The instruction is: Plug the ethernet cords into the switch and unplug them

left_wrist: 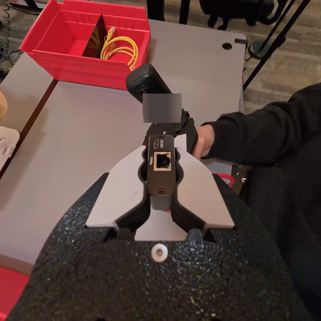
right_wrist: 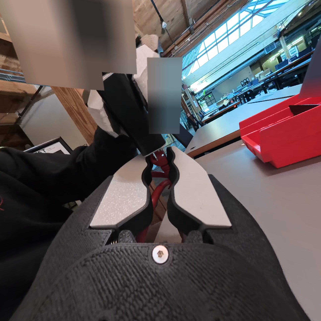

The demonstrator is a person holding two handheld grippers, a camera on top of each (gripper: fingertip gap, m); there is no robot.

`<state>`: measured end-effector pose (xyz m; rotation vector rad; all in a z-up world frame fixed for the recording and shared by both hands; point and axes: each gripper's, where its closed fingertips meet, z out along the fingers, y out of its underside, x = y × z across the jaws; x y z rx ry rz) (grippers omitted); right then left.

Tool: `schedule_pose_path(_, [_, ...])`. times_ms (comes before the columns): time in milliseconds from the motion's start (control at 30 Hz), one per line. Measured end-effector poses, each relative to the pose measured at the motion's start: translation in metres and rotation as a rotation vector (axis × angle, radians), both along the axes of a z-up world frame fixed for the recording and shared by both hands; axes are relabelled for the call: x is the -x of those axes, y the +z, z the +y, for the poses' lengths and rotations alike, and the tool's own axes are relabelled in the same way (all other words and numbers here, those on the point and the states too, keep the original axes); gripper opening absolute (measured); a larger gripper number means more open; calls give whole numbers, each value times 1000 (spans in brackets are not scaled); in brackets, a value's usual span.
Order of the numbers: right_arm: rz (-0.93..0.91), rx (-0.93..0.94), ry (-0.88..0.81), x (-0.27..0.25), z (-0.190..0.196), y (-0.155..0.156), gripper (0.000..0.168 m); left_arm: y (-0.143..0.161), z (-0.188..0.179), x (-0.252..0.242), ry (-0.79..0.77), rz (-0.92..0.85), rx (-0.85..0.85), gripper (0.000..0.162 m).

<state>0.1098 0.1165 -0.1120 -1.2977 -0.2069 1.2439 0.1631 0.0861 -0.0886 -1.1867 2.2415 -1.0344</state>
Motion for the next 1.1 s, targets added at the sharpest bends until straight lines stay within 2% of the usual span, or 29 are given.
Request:
schedule_pose_path(100, [23, 7, 20, -1, -1, 0, 18, 0, 0, -1, 9, -4, 19, 27])
schedule_pose_path(233, [103, 7, 61, -1, -1, 1, 18, -4, -1, 0, -25, 16, -75, 27])
schedule_pose_path(700, [157, 41, 95, -2, 1, -6, 19, -12, 4, -4, 11, 84, -17, 27])
schedule_pose_path(900, [208, 22, 130, -1, -1, -4, 19, -12, 2, -1, -46, 75, -122, 27])
schedule_pose_path(1000, [225, 24, 132, -1, 1, -5, 19, -14, 5, -2, -18, 95, -98, 27])
schedule_pose_path(1100, [160, 37, 92, -4, 1, -6, 19, -12, 8, -4, 27, 100, 22, 27])
